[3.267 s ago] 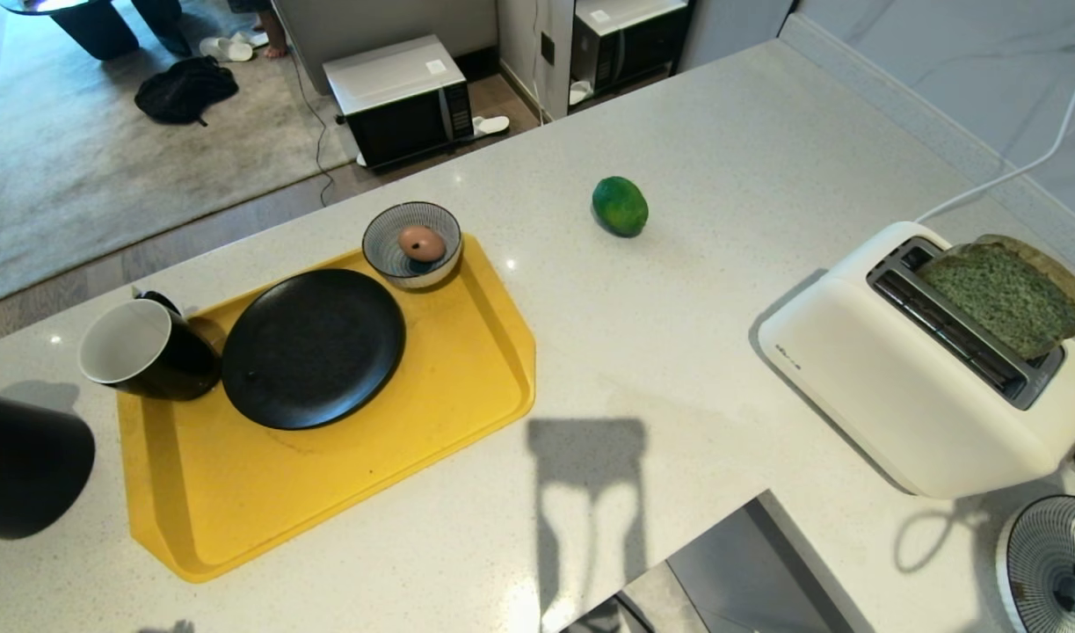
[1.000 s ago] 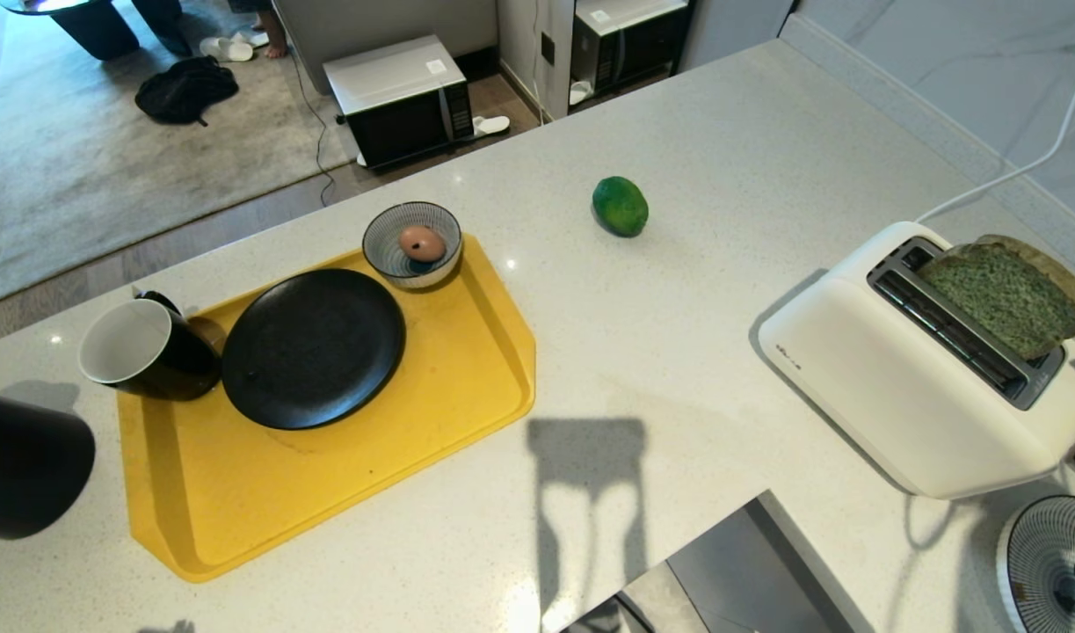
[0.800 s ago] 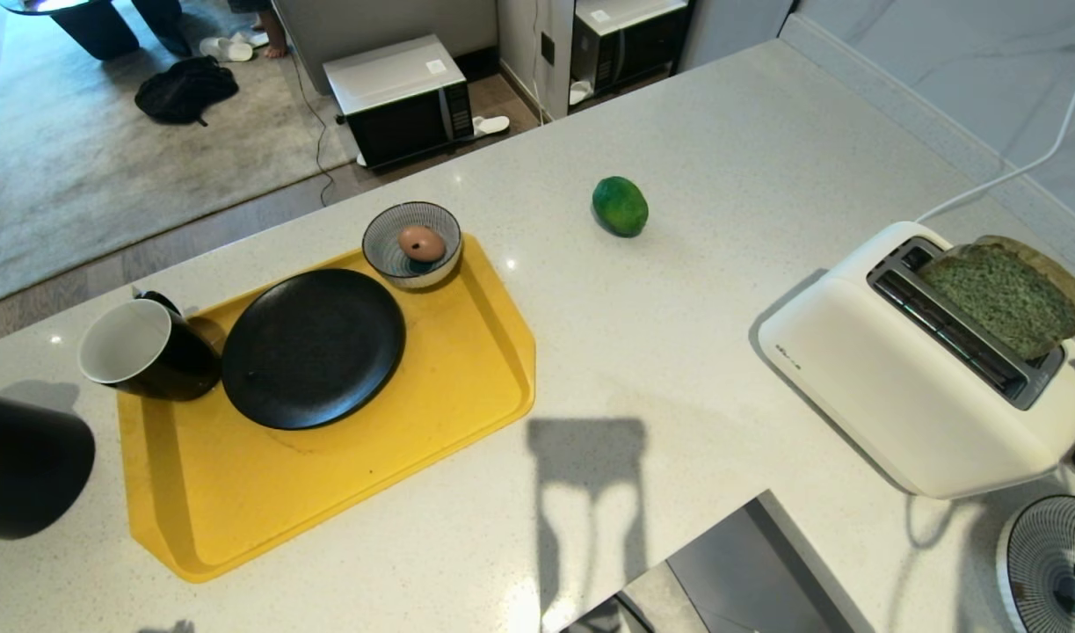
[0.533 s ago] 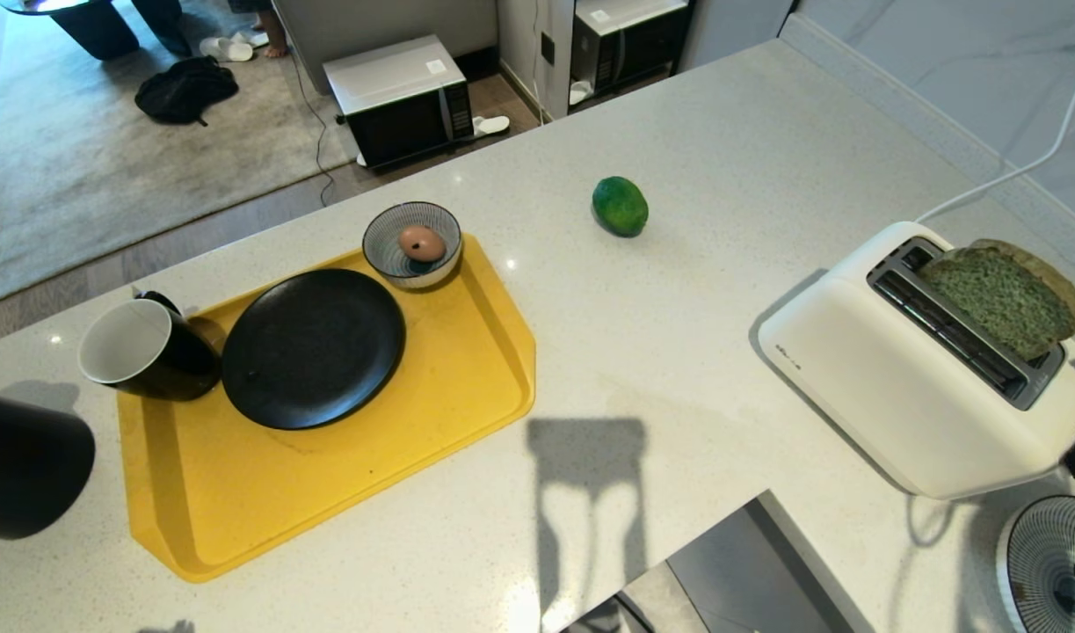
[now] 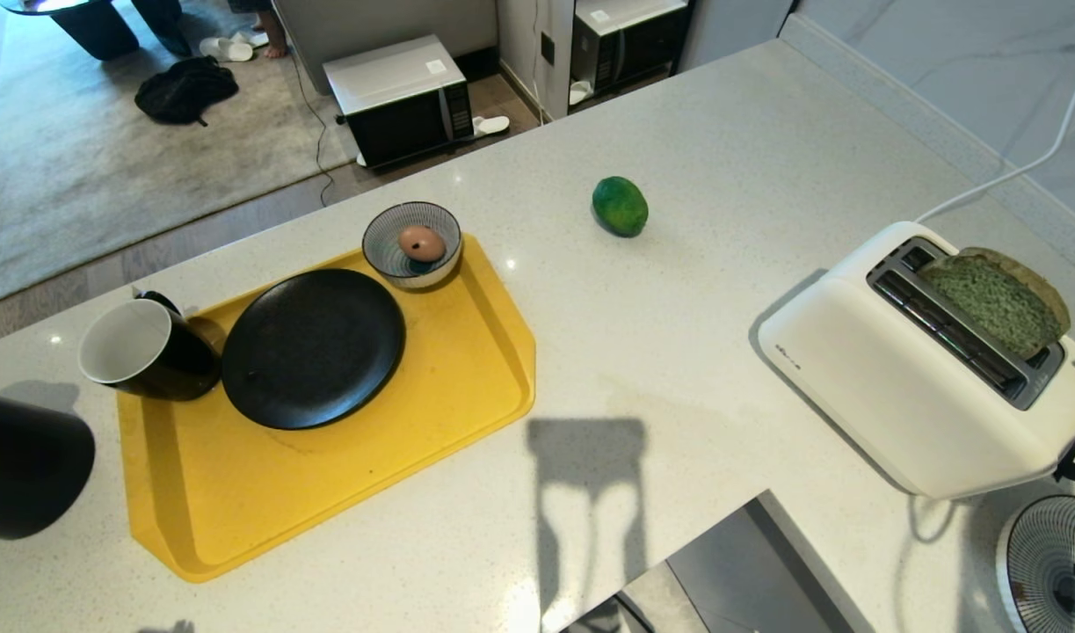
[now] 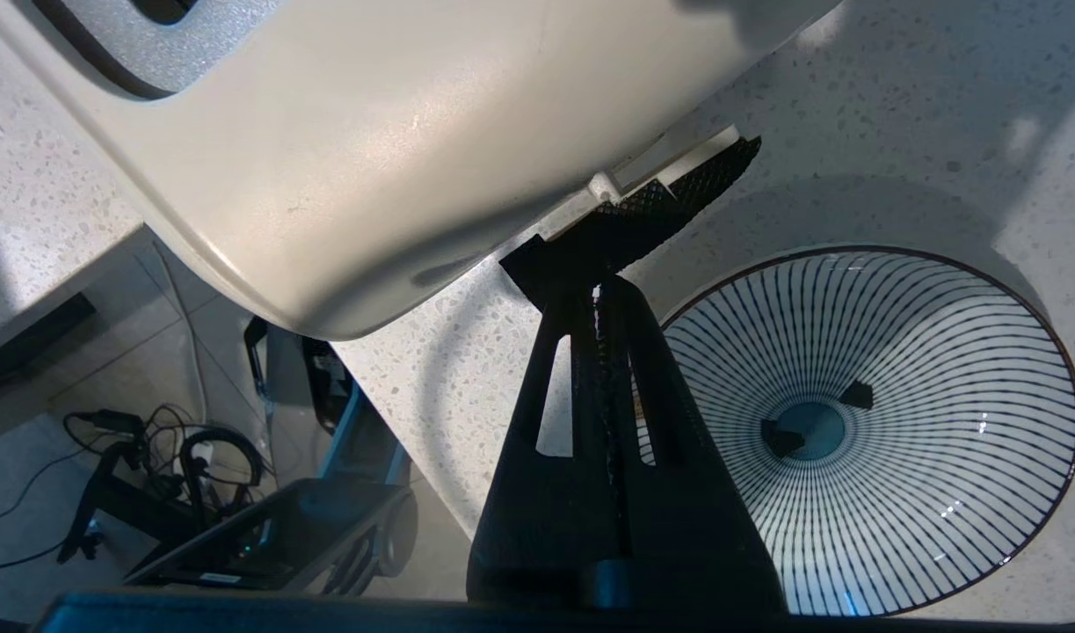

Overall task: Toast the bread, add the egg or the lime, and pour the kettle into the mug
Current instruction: Use a bread toaster

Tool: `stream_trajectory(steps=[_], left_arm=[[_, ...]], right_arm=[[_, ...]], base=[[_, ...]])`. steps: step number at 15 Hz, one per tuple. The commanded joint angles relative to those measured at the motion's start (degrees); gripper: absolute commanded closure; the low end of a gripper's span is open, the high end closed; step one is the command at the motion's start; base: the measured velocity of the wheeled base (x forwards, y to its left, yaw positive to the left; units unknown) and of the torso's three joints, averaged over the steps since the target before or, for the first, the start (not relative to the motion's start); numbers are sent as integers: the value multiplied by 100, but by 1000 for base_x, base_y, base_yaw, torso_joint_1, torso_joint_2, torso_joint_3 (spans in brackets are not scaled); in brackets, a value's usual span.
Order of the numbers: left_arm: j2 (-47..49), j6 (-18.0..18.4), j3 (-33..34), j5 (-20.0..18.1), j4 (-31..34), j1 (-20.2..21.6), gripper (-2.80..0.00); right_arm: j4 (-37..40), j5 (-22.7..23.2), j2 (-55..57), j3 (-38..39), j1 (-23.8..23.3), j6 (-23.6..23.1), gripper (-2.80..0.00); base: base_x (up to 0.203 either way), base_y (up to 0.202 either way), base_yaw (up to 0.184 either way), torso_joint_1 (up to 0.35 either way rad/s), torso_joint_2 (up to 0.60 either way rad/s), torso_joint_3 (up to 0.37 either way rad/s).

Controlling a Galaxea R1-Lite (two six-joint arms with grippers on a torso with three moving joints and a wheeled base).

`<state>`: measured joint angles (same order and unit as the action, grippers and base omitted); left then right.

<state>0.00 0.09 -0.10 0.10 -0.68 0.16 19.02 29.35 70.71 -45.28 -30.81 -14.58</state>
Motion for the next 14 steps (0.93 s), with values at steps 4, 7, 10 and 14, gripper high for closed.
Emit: stream_trajectory(steps=[4,7,10,14], left_arm=[[0,0,1,-1,-2,2,0],[0,0,9,0,-2,2,0],[0,0,1,5,-2,2,0],[0,0,1,-1,-2,2,0]], right_arm=[[-100,30,145,39,4,-10,0],[-250,44,189,89,4,-10,0],[-259,44,206,80,4,-10,0],[-259,131,258,88,24,-11,0]], base=[[0,0,0,0,0,0],[0,0,0,0,0,0],[0,0,0,0,0,0],[0,0,0,0,0,0]])
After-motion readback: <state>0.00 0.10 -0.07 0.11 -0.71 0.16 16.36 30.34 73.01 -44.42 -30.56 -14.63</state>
